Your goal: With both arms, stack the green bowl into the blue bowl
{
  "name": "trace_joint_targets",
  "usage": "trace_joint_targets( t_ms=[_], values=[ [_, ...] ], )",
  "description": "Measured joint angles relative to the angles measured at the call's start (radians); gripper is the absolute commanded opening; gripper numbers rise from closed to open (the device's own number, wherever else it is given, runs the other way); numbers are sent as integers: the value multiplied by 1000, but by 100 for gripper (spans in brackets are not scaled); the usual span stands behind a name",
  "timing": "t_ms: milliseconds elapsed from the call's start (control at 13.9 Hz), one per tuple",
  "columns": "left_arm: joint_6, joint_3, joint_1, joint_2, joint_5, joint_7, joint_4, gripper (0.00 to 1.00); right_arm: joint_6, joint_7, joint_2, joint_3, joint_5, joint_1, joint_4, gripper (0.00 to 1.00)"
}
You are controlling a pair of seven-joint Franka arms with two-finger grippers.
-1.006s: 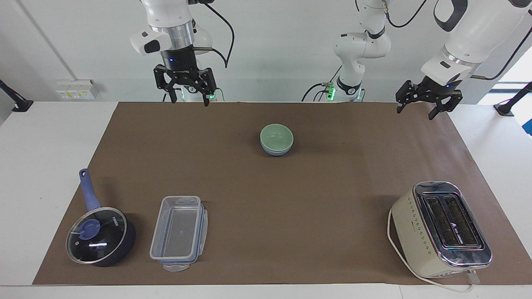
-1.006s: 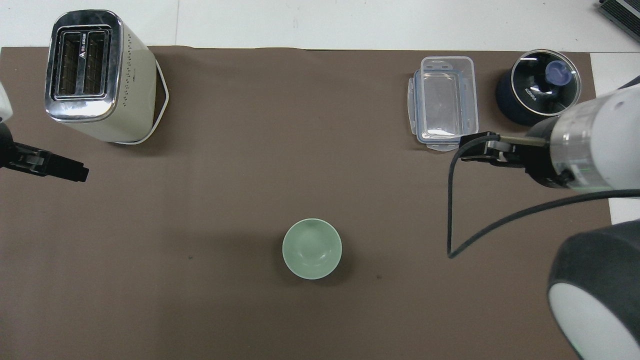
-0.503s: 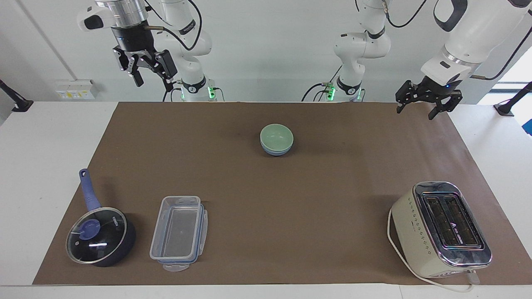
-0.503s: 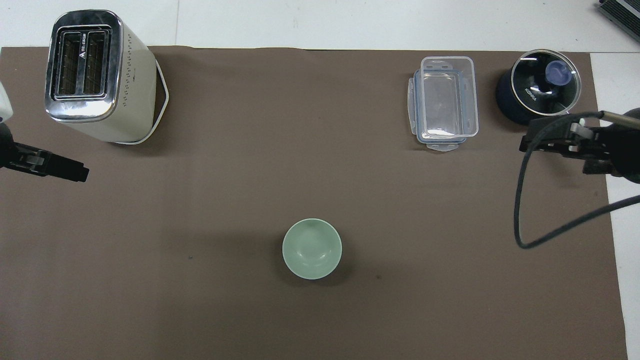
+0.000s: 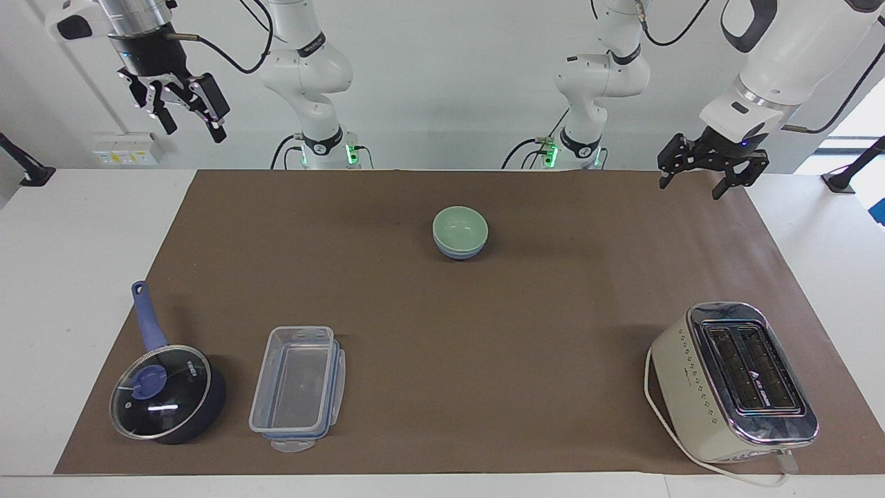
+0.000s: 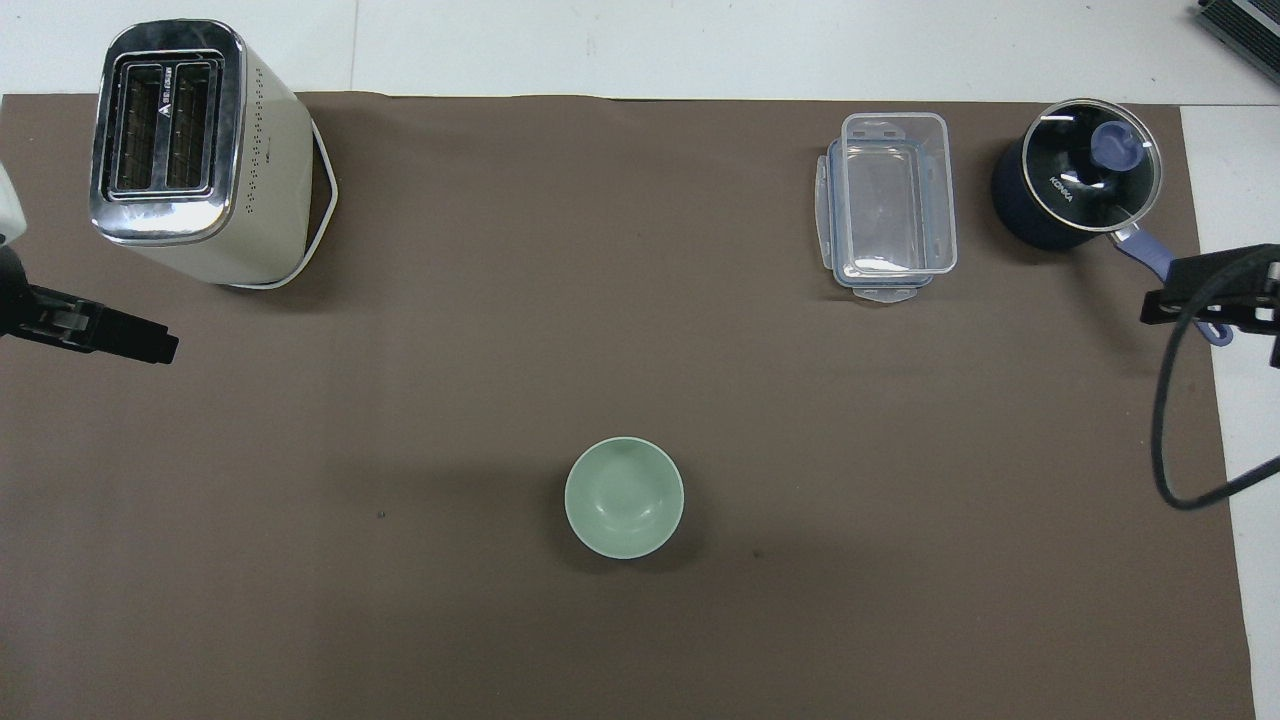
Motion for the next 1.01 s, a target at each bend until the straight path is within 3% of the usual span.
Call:
trace_joint_targets(
  t_ms=[503, 1006],
  values=[
    [0, -1, 0, 0, 0, 0, 0, 100, 62, -37, 18, -2, -13, -12, -121, 100],
    [0, -1, 0, 0, 0, 0, 0, 100, 109, -226, 18, -1, -22, -18, -130, 100]
  ],
)
